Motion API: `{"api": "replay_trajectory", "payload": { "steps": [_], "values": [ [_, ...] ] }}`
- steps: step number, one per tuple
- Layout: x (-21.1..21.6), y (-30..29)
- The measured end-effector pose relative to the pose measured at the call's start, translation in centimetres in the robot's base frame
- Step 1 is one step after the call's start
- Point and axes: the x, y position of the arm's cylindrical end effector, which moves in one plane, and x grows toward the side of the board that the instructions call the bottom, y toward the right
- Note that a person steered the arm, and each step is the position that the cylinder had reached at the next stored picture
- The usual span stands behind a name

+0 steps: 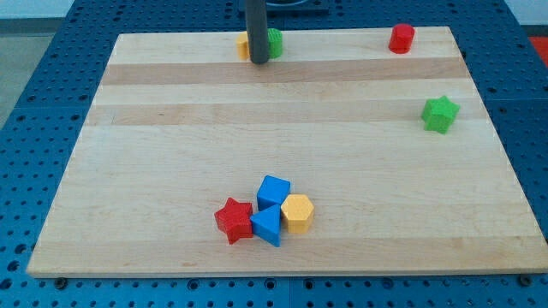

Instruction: Push the red circle into the green circle

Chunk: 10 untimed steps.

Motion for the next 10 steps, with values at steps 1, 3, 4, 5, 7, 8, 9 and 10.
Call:
{"api": "replay_trajectory", "payload": {
  "steps": [1,3,4,5,7,8,9,10],
  "values": [
    [1.0,1.5],
    [2.0,16.7],
    [2.0,24.4],
    [0.1,29.3],
    [-1.8,23.6],
    [-1.8,21.7],
    [-2.0,24.5],
    [-2.8,25.9]
  ]
}}
